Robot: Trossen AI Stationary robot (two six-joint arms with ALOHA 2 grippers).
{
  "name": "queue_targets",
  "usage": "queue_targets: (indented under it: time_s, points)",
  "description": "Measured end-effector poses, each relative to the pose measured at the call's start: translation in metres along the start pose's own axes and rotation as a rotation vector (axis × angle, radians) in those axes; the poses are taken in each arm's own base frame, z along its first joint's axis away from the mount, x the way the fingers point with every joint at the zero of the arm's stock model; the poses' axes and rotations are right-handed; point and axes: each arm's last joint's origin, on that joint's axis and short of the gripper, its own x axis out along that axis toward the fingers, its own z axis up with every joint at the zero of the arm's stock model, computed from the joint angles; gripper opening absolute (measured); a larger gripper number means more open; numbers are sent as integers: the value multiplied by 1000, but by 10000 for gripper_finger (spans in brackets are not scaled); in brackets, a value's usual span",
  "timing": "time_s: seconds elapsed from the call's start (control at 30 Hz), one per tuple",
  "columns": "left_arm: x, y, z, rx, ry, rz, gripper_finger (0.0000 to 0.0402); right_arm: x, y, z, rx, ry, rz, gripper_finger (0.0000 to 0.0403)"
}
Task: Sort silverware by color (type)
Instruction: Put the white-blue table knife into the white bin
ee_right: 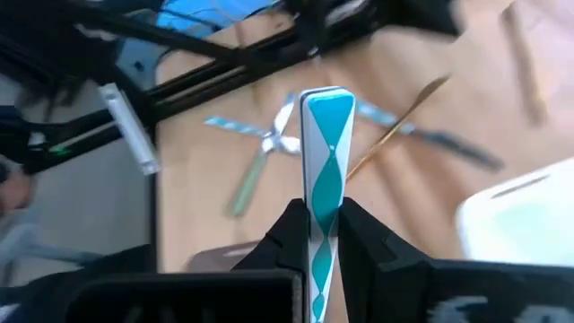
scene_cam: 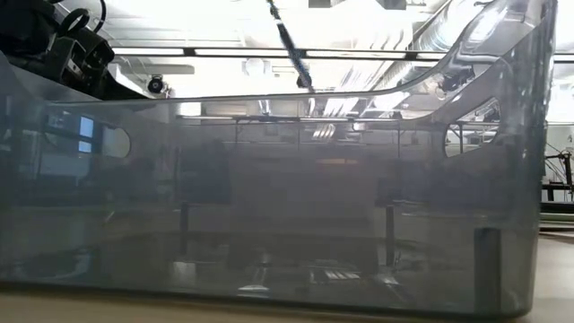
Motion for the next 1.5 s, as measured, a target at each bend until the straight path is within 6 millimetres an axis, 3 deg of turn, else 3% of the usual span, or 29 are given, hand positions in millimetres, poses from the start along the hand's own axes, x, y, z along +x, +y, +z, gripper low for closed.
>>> queue_targets:
  time_s: [0.1,0.33,0.53,1.1,1.5]
  points:
    - [0,0,0,0,0,0,0,0,-27,15,-52,-9,-61,12]
    - [0,0,0,2,-1,0,0,14,-114,33,-132,120,-273,12]
    - [0,0,0,0,5,0,0,26,-155,37,-130,194,-270,12]
    - [1,0,-1,0,16,10,0,102,-181,0,-43,363,-298,12]
    - [1,0,-1,0,16,10,0,128,-186,-9,-60,353,-286,12]
